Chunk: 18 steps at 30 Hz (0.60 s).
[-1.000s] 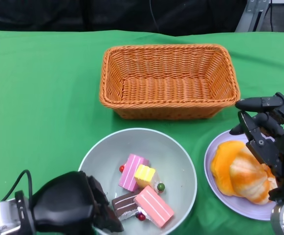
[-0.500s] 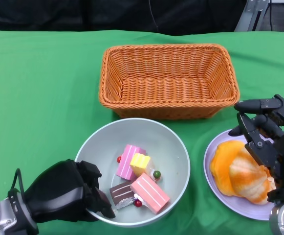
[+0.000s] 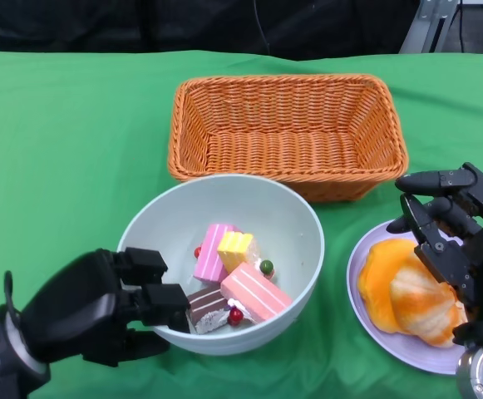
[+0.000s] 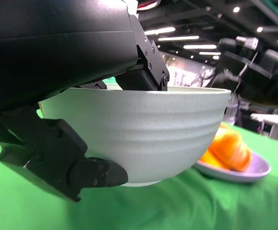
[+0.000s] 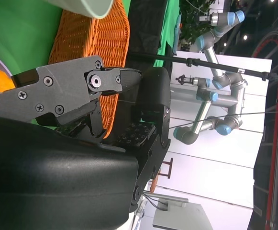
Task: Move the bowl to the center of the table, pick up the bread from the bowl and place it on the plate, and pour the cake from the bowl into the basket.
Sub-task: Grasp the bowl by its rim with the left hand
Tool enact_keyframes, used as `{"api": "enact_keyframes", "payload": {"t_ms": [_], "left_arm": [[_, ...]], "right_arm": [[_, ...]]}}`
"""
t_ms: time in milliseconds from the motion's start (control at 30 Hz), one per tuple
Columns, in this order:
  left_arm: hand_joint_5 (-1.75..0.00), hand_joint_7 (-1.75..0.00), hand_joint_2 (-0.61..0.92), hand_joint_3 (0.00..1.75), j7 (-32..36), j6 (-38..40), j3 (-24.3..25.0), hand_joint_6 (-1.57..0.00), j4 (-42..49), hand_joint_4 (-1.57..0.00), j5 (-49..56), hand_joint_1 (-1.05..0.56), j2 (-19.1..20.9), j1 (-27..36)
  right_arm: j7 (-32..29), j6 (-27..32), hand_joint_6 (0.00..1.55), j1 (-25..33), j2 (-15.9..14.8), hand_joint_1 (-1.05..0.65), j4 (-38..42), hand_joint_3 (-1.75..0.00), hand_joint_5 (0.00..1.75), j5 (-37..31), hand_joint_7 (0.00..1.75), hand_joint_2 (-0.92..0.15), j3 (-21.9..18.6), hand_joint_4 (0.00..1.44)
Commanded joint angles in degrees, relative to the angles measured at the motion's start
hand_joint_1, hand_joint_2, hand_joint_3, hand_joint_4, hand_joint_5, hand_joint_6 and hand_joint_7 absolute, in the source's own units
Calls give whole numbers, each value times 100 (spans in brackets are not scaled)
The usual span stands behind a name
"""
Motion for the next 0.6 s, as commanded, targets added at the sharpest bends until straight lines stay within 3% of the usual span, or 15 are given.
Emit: {"api": "enact_keyframes", "payload": {"t_ms": [33,233,333,433,600], "left_arm": [[-145,-140,43,112,-224,-269,254,-82,-203,-84,-337,8,191,140],[-150,-131,34,118,-844,-729,661,-84,-484,-80,-767,8,340,327],[-134,-121,46,110,-1191,-856,959,-87,-663,-85,-1071,3,363,419],[-120,-113,56,98,-1530,-947,1227,-91,-762,-91,-1443,-2,258,438],[-123,-117,49,104,-2119,-954,1483,-95,-740,-92,-2055,-1,-115,221]], "right_arm": [[-30,-45,79,-16,-20,-14,45,-21,130,18,94,-92,-15,79],[-50,24,78,-10,-8,-14,43,-20,131,2,95,-92,-14,78],[-46,52,77,-6,0,-14,64,-20,131,15,96,-92,-10,78],[6,23,77,-7,-23,-14,138,-20,130,20,96,-92,14,78],[355,62,74,32,-56,-14,296,-21,132,236,96,-92,109,75]]}}
